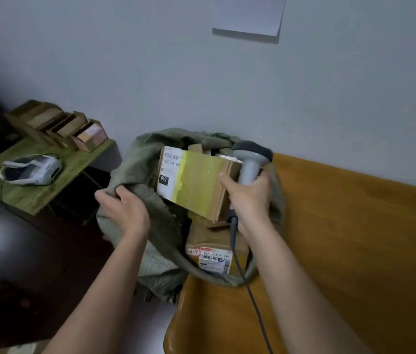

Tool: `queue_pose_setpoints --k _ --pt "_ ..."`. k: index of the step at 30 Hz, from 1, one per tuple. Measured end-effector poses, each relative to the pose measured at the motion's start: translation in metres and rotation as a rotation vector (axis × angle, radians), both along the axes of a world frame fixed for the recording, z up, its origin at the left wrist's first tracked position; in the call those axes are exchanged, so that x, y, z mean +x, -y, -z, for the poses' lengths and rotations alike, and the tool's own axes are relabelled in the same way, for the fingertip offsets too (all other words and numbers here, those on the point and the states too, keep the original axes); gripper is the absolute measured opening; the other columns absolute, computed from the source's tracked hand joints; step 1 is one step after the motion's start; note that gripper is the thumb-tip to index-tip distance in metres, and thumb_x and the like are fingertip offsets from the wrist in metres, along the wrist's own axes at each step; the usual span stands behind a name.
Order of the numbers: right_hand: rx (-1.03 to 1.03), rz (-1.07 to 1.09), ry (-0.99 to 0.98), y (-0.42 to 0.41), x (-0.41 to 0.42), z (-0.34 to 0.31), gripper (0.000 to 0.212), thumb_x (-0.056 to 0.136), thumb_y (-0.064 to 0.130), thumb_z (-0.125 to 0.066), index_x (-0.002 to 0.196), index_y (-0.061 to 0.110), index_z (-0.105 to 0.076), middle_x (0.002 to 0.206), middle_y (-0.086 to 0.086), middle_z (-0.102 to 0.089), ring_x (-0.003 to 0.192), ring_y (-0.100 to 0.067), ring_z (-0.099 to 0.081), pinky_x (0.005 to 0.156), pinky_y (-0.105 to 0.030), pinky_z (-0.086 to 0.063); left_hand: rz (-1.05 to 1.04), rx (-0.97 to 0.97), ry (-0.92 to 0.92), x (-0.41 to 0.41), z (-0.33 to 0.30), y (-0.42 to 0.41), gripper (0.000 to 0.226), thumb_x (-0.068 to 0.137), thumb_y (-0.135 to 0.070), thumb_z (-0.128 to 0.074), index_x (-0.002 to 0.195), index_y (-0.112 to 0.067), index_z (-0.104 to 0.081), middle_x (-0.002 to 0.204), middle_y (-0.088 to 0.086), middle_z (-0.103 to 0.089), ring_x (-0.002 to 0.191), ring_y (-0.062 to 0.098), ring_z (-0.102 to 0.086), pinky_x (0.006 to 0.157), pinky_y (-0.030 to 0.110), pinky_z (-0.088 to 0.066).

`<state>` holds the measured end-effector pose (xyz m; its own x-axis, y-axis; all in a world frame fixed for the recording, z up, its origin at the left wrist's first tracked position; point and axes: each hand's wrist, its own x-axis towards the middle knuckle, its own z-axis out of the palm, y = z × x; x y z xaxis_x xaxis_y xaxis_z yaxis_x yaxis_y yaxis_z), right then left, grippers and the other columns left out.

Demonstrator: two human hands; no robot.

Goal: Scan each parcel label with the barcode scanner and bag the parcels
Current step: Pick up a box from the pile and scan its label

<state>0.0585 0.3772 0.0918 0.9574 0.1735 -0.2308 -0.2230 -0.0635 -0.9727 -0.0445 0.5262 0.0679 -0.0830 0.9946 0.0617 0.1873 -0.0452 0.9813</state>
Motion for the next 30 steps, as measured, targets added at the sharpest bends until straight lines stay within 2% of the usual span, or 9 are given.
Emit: queue_pose_setpoints --k 4,6,8,10,15,20,23,26,30 --pt "0.172 -0.016 -0.100 0.001 -0.001 0.009 0.041 0.081 0.022 -0.079 0.113 0.013 -0.056 0.084 -0.006 -0.065 0.059 -0.009 -0.061 0.053 -0.023 -0.052 0.108 -0.003 -0.100 0.012 -0.008 0.013 0.009 0.097 -0.019 -0.040 0.091 -0.011 -0.039 0.086 0.004 -0.046 0.079 0.022 -0.044 0.061 0.029 -0.025" --pt "0.178 0.097 -0.129 0.022 0.010 0.021 0.036 0.084 0.016 -0.075 0.114 0.017 -0.055 0.089 -0.006 -0.067 0.062 -0.012 -0.064 0.053 -0.025 -0.054 0.235 -0.027 -0.122 0.020 -0.002 0.022 0.009 0.096 -0.017 -0.043 0.090 -0.011 -0.041 0.083 0.002 -0.047 0.076 0.019 -0.046 0.058 0.030 -0.030" --pt "0.191 0.227 -0.176 0.048 0.025 0.039 0.043 0.085 0.015 -0.073 0.122 0.020 -0.053 0.093 -0.005 -0.068 0.068 -0.016 -0.067 0.054 -0.031 -0.055 0.311 -0.062 -0.153 0.027 0.007 0.032 0.007 0.095 -0.015 -0.045 0.090 -0.011 -0.042 0.080 -0.001 -0.045 0.071 0.016 -0.044 0.057 0.030 -0.032" --pt "0.194 0.317 -0.249 0.074 0.038 0.060 0.052 0.087 0.010 -0.069 0.133 0.019 -0.046 0.099 -0.007 -0.065 0.070 -0.014 -0.064 0.056 -0.029 -0.051 0.315 -0.097 -0.171 0.033 0.016 0.042 0.005 0.095 -0.013 -0.044 0.093 -0.009 -0.043 0.081 0.000 -0.045 0.071 0.015 -0.044 0.056 0.029 -0.032" --pt "0.042 0.285 -0.489 0.114 0.036 0.120 0.063 0.088 0.005 -0.067 0.141 0.014 -0.035 0.115 -0.012 -0.057 0.092 -0.029 -0.060 0.081 -0.043 -0.053 0.265 -0.112 -0.222 0.042 0.024 0.053 0.013 0.097 -0.016 -0.043 0.101 -0.005 -0.047 0.106 0.015 -0.052 0.096 0.029 -0.051 0.081 0.039 -0.039" --pt "0.034 0.204 -0.645 0.103 0.011 0.161 0.070 0.085 -0.002 -0.068 0.142 0.015 -0.032 0.119 -0.016 -0.055 0.101 -0.035 -0.058 0.088 -0.046 -0.053 0.277 -0.141 -0.271 0.039 0.028 0.051 0.032 0.097 -0.019 -0.041 0.119 0.004 -0.047 0.126 0.023 -0.048 0.113 0.038 -0.048 0.101 0.053 -0.039" --pt "0.008 0.209 -0.624 0.096 0.009 0.164 0.074 0.085 -0.004 -0.067 0.146 0.016 -0.031 0.123 -0.016 -0.055 0.102 -0.034 -0.059 0.084 -0.042 -0.052 0.289 -0.142 -0.248 0.037 0.026 0.050 0.026 0.097 -0.018 -0.041 0.113 0.001 -0.048 0.122 0.022 -0.049 0.108 0.036 -0.050 0.097 0.051 -0.042" --pt "0.005 0.241 -0.551 0.098 0.016 0.150 0.075 0.083 -0.008 -0.065 0.146 0.014 -0.031 0.126 -0.017 -0.055 0.102 -0.034 -0.058 0.079 -0.038 -0.050 0.308 -0.136 -0.222 0.037 0.019 0.044 0.012 0.096 -0.017 -0.041 0.098 -0.007 -0.046 0.109 0.014 -0.050 0.093 0.027 -0.050 0.080 0.038 -0.041" --pt "0.078 0.339 -0.405 0.099 0.039 0.098 0.075 0.084 -0.006 -0.065 0.148 0.014 -0.030 0.126 -0.015 -0.057 0.106 -0.033 -0.060 0.090 -0.045 -0.053 0.353 -0.133 -0.204 0.046 0.006 0.028 0.012 0.096 -0.017 -0.039 0.096 -0.008 -0.046 0.100 0.009 -0.051 0.094 0.029 -0.052 0.082 0.042 -0.043"
